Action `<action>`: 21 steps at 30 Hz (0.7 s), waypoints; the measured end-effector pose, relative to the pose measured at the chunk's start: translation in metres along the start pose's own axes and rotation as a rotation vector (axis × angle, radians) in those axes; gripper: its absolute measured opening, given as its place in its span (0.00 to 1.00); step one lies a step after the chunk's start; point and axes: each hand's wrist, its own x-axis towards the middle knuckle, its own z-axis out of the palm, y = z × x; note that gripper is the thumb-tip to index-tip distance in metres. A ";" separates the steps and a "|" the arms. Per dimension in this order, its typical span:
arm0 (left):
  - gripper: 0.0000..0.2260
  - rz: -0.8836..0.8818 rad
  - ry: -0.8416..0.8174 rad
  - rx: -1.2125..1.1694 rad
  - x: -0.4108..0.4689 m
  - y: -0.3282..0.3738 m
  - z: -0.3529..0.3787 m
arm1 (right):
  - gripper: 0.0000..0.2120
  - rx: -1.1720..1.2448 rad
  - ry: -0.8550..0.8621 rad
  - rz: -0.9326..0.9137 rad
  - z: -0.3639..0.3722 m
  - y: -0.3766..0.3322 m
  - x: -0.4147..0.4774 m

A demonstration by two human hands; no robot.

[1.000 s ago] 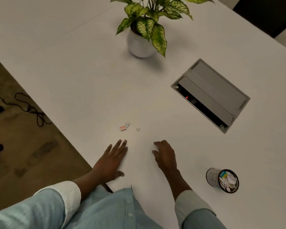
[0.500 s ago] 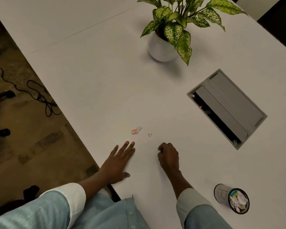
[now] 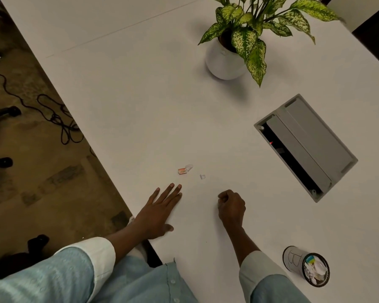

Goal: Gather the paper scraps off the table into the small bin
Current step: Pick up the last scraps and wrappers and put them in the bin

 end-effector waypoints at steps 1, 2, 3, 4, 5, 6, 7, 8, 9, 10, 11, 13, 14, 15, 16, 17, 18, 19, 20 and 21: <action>0.52 -0.002 -0.002 0.000 0.000 0.000 0.000 | 0.07 0.040 0.007 0.010 -0.001 0.001 -0.001; 0.52 -0.003 -0.003 0.002 0.000 0.000 0.000 | 0.07 0.083 0.014 0.018 -0.001 0.003 -0.002; 0.53 -0.005 -0.003 0.005 0.000 0.000 0.001 | 0.08 0.114 0.018 0.022 -0.002 0.005 -0.004; 0.53 -0.006 -0.004 0.005 0.001 0.000 0.002 | 0.08 0.125 0.020 0.019 -0.002 0.008 -0.007; 0.53 -0.009 -0.004 0.003 0.001 -0.001 0.002 | 0.08 0.115 0.022 0.005 -0.002 0.010 -0.010; 0.53 -0.012 -0.003 -0.001 0.001 -0.001 0.003 | 0.07 0.092 0.028 -0.017 -0.001 0.013 -0.012; 0.54 -0.014 -0.003 -0.004 0.001 -0.001 0.004 | 0.06 0.063 0.038 -0.036 0.000 0.016 -0.014; 0.54 -0.014 -0.002 -0.007 0.001 -0.001 0.004 | 0.05 0.035 0.050 -0.046 0.000 0.017 -0.015; 0.54 -0.014 -0.002 -0.008 0.001 -0.001 0.004 | 0.05 0.009 0.061 -0.048 0.001 0.017 -0.015; 0.54 -0.014 -0.001 -0.008 0.001 -0.001 0.005 | 0.06 -0.010 0.067 -0.044 0.001 0.017 -0.015; 0.54 -0.013 0.001 -0.007 0.002 -0.001 0.005 | 0.06 -0.022 0.065 -0.038 0.002 0.015 -0.015; 0.54 -0.012 0.005 -0.009 0.002 -0.002 0.005 | 0.08 -0.042 0.052 -0.023 0.002 0.012 -0.014; 0.54 -0.011 0.007 -0.010 0.002 -0.002 0.005 | 0.09 -0.051 0.044 -0.015 0.003 0.011 -0.013; 0.54 -0.011 0.008 -0.011 0.002 -0.002 0.006 | 0.10 -0.058 0.036 -0.005 0.003 0.010 -0.013; 0.54 -0.012 0.009 -0.012 0.001 -0.002 0.006 | 0.11 -0.062 0.026 0.005 0.004 0.009 -0.013; 0.54 -0.012 0.010 -0.012 0.002 -0.002 0.006 | 0.11 -0.064 0.018 0.015 0.004 0.009 -0.013; 0.55 -0.012 0.011 -0.010 0.002 -0.002 0.006 | 0.11 -0.061 0.013 0.026 0.004 0.009 -0.012; 0.55 -0.013 0.013 -0.008 0.002 -0.002 0.007 | 0.11 -0.054 0.011 0.037 0.005 0.008 -0.011; 0.55 -0.013 0.016 -0.005 0.002 -0.002 0.007 | 0.11 -0.041 0.011 0.046 0.005 0.006 -0.010; 0.55 -0.013 0.018 -0.003 0.002 -0.002 0.007 | 0.12 -0.024 0.015 0.045 0.005 0.003 -0.009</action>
